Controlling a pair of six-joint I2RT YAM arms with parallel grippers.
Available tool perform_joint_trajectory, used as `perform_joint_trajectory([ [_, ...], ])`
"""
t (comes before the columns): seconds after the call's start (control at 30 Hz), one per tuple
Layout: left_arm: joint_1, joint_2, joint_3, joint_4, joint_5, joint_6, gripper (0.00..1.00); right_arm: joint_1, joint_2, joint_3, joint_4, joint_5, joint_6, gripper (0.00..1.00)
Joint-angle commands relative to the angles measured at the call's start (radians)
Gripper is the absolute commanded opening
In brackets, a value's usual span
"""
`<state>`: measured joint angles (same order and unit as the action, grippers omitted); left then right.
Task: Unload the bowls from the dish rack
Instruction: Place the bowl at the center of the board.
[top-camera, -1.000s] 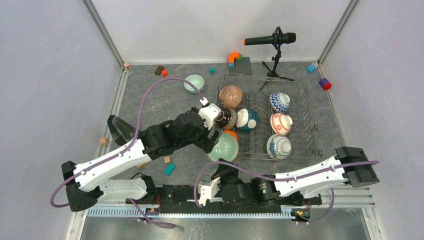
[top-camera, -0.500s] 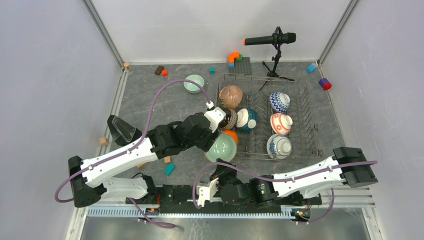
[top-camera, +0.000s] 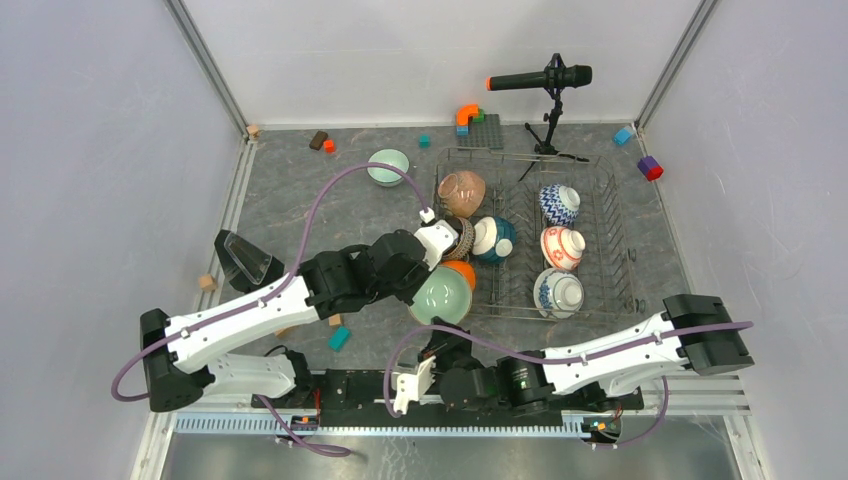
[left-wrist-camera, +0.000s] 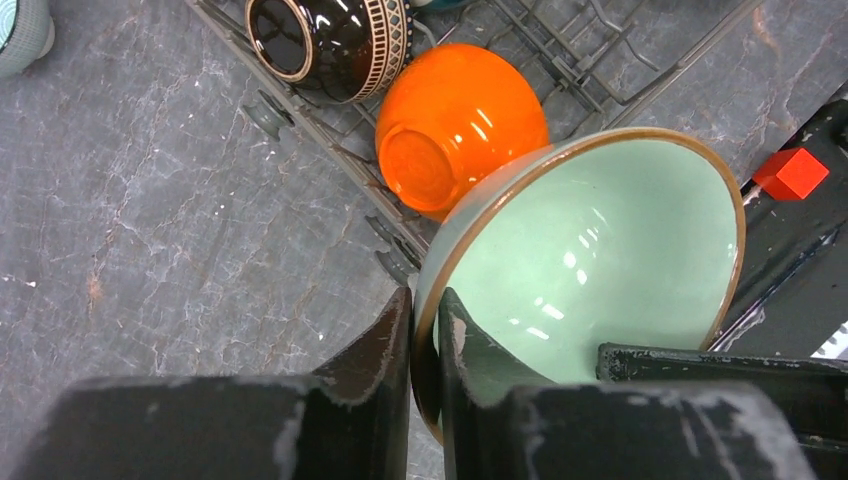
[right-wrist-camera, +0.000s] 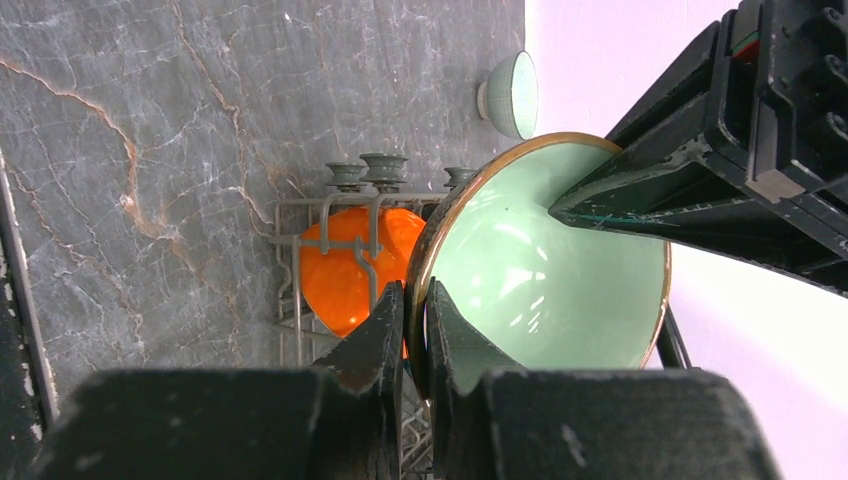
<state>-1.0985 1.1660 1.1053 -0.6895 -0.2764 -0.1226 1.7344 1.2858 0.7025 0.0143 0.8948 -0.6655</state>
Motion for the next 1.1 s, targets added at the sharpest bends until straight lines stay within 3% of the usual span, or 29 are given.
perform_joint_trajectory([
  [0.0,0.000,0.001,0.030,-0.002,-0.006,0.023,0.13,0.011,-0.005,0.040,0.073,0.052,-0.026,0.00],
  [0.07,0.000,0.003,0.032,-0.001,-0.009,0.019,0.03,0.011,-0.003,0.040,0.076,0.058,-0.023,0.00],
  [0.1,-0.001,0.003,0.031,-0.001,-0.011,0.016,0.02,0.013,-0.002,0.041,0.078,0.061,-0.021,0.00],
  [0.17,-0.001,0.004,0.030,-0.002,-0.011,0.007,0.02,0.014,0.001,0.044,0.077,0.063,-0.006,0.10],
  [0.2,-0.001,0.006,0.031,-0.002,-0.010,0.002,0.02,0.014,-0.004,0.045,0.077,0.055,0.007,0.20],
  [0.33,0.000,-0.001,0.028,0.012,-0.029,-0.024,0.02,0.014,-0.022,0.060,0.058,0.016,0.083,0.72],
  [0.37,0.000,-0.006,0.024,0.019,-0.039,-0.031,0.02,0.014,-0.017,0.075,0.039,0.002,0.108,0.97],
  [0.6,0.024,-0.058,-0.011,0.076,-0.144,-0.101,0.02,0.022,-0.063,0.152,0.018,0.004,0.291,0.98],
  [0.8,0.120,-0.154,-0.062,0.143,-0.212,-0.218,0.02,-0.010,-0.107,0.280,-0.088,0.008,0.492,0.98],
  [0.93,0.188,-0.217,-0.099,0.182,-0.247,-0.286,0.02,-0.157,-0.161,0.338,-0.166,-0.093,0.654,0.98],
  [1.07,0.238,-0.228,-0.098,0.164,-0.277,-0.358,0.02,-0.382,-0.247,0.286,-0.114,-0.283,0.827,0.98],
])
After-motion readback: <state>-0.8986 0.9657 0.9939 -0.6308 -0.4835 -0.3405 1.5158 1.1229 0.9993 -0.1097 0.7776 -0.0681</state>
